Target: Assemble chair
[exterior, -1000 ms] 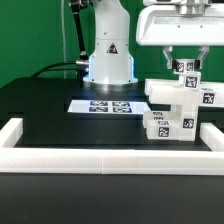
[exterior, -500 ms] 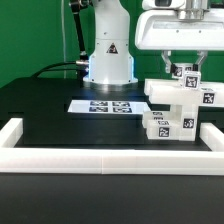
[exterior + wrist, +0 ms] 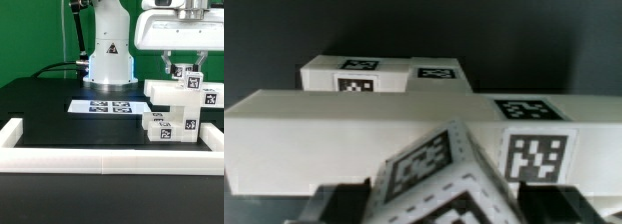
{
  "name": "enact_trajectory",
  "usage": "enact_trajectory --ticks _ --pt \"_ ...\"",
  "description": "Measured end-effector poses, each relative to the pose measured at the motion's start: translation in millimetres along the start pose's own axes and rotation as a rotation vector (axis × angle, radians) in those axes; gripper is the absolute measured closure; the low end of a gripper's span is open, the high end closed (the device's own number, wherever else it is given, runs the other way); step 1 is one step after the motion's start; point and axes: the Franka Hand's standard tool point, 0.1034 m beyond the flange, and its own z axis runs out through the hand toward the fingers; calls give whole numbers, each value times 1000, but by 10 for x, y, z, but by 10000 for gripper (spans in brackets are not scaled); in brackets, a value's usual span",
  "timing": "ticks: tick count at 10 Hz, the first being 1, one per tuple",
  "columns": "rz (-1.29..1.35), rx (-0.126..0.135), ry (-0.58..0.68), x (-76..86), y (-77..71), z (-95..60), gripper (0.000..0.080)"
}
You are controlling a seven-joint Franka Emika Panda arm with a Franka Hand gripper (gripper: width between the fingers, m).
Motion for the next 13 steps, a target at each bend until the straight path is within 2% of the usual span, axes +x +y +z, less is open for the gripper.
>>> enact_trajectory --ticks 5,13 --pt "20 0 0 0 -1 0 407" --pt "517 12 -5 -6 -25 0 407"
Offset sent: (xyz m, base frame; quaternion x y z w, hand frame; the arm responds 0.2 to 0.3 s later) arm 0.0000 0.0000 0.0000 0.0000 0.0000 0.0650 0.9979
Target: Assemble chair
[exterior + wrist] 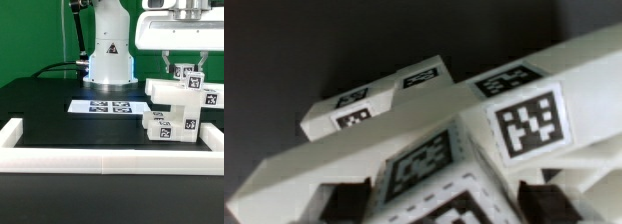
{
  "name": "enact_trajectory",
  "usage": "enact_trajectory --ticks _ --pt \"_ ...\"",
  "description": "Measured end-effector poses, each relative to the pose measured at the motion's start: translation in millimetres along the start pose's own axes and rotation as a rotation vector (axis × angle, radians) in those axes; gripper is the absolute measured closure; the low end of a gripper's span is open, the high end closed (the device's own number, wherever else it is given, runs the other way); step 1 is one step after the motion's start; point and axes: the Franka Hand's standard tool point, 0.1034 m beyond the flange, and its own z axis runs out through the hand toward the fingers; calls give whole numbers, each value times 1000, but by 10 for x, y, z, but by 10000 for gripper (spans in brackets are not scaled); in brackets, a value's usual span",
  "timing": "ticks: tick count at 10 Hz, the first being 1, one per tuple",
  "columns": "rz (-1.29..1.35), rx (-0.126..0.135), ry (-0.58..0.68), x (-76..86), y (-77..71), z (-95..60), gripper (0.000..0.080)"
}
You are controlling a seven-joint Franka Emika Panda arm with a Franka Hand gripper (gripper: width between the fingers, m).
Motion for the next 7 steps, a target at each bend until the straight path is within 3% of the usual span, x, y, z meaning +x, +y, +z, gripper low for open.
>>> enact_trajectory --ticks 6,7 --pt "368 15 -15 -24 -25 2 407" --pt "397 15 -16 -26 -27 2 352"
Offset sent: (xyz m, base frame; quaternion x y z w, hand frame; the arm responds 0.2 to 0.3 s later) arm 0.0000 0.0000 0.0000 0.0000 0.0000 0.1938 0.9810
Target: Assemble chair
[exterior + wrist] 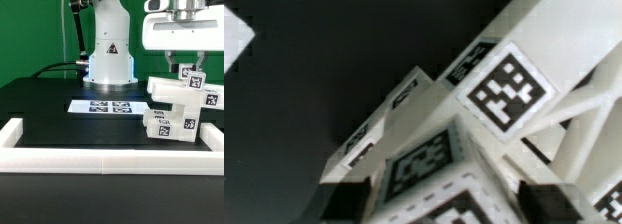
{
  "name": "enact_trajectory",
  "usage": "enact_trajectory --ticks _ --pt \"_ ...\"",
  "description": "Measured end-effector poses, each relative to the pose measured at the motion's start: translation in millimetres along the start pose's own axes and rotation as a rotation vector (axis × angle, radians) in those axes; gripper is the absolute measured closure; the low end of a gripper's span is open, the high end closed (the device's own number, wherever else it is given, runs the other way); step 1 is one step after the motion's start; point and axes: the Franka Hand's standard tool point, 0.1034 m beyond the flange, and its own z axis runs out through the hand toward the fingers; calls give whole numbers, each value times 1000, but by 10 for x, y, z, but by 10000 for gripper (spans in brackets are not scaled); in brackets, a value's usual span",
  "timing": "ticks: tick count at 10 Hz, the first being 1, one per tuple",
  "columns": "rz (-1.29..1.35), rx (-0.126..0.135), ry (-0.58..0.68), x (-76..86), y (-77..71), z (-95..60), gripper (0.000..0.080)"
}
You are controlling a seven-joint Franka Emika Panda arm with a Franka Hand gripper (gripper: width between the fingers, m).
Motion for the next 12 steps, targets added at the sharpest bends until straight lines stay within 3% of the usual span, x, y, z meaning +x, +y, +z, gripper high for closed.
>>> enact_trajectory --ticks 1,2,4,8,12 --pt "20 0 0 -1 0 0 352" --pt "-3 0 0 -1 0 0 198" --pt "-82 -3 -1 8 -14 -12 160" --pt "-386 0 -1 -69 -61 -16 151" --pt "-763 3 1 -28 -48 -31 151"
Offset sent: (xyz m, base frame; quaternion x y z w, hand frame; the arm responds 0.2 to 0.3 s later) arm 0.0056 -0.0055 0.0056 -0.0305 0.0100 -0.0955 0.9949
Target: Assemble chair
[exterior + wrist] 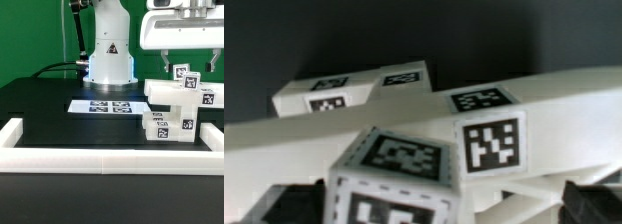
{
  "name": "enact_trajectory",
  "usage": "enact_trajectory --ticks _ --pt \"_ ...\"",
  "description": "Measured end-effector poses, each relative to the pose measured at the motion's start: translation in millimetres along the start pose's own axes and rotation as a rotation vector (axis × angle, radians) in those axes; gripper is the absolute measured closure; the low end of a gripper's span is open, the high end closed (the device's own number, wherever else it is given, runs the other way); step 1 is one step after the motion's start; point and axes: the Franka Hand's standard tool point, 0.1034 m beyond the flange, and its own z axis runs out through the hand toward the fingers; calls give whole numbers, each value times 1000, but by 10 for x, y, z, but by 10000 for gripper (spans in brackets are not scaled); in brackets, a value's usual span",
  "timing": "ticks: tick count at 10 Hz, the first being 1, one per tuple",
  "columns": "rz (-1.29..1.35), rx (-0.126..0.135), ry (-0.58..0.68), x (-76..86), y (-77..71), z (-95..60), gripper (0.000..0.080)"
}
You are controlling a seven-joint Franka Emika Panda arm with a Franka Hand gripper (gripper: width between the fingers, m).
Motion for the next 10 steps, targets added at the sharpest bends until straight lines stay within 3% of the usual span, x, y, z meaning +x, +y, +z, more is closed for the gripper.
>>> enact_trajectory --ticks 2,4,5,6,10 --pt "-90 -1 0 14 36 2 151" --pt "-88 -2 -1 11 35 7 397" --pt "-88 -2 -1 10 35 8 397" --pt "-88 -2 -1 10 35 8 512" --pt "-67 -1 -1 10 35 8 512"
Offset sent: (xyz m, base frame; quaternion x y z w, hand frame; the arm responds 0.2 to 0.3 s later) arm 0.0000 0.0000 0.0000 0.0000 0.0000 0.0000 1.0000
